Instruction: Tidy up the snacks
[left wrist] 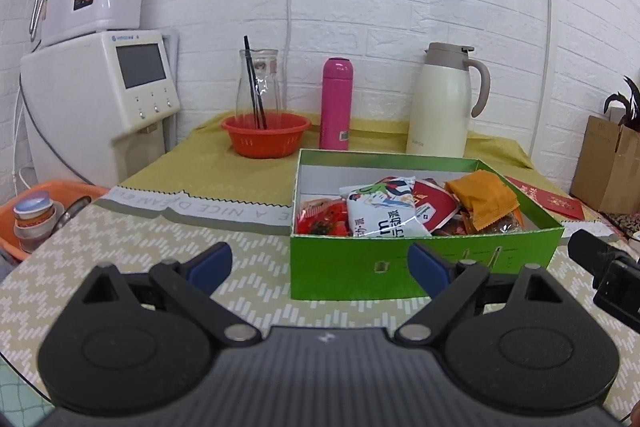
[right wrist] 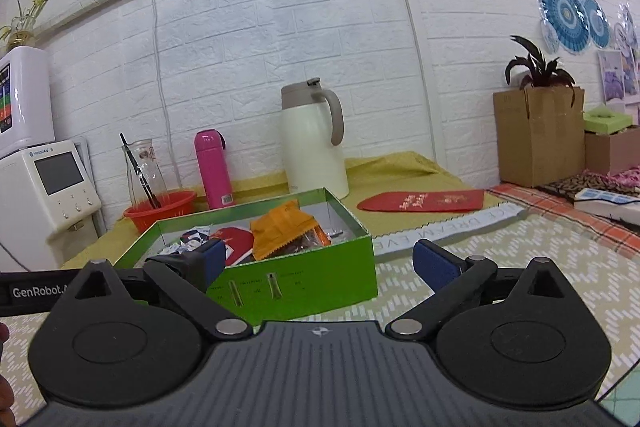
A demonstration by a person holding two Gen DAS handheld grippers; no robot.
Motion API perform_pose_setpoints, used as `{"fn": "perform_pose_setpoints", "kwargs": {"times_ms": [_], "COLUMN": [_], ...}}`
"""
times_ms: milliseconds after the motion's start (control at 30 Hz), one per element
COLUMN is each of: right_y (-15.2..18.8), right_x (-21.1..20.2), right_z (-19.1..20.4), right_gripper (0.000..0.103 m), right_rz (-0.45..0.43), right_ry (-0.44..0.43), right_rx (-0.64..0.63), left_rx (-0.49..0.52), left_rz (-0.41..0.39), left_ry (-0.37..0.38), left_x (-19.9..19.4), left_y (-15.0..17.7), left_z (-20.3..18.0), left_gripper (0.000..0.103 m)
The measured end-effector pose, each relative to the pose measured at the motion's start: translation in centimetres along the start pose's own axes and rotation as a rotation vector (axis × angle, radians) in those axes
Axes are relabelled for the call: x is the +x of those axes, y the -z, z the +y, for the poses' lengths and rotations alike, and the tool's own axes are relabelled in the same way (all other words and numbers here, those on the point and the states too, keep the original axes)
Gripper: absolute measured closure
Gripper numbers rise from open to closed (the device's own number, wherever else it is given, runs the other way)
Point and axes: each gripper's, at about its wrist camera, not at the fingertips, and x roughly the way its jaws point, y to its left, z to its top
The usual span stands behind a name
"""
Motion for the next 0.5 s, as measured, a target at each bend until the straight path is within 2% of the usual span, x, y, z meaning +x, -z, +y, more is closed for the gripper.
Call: {"fn": "perform_pose_setpoints", "kwargs": {"times_ms": [133, 367, 500], "right_y": [0.7, 0.7, 0.9], "right_x": [-0.3, -1.9, -2.6], "right_z": [0.1, 1.0, 1.8], "right_gripper": [0.000, 0.000, 0.000], "right_rz": [0.021, -0.023, -0.037], "right_ry": [-0.009, 0.022, 0.024], "right_rx": [-0.005, -0.096, -0.174], "left_rx": [0.039, -0.027, -0.023], "left_rz": [0.037, 0.063, 0.067], "left_ry": [0.010, -0.009, -0.014], "left_x": [0.5, 0.8, 0.7], "left_y": [0.3, 0.4, 0.5], "left_z": [-0.3, 0.8, 0.9], "left_gripper": [0.013, 0.013, 0.013]}}
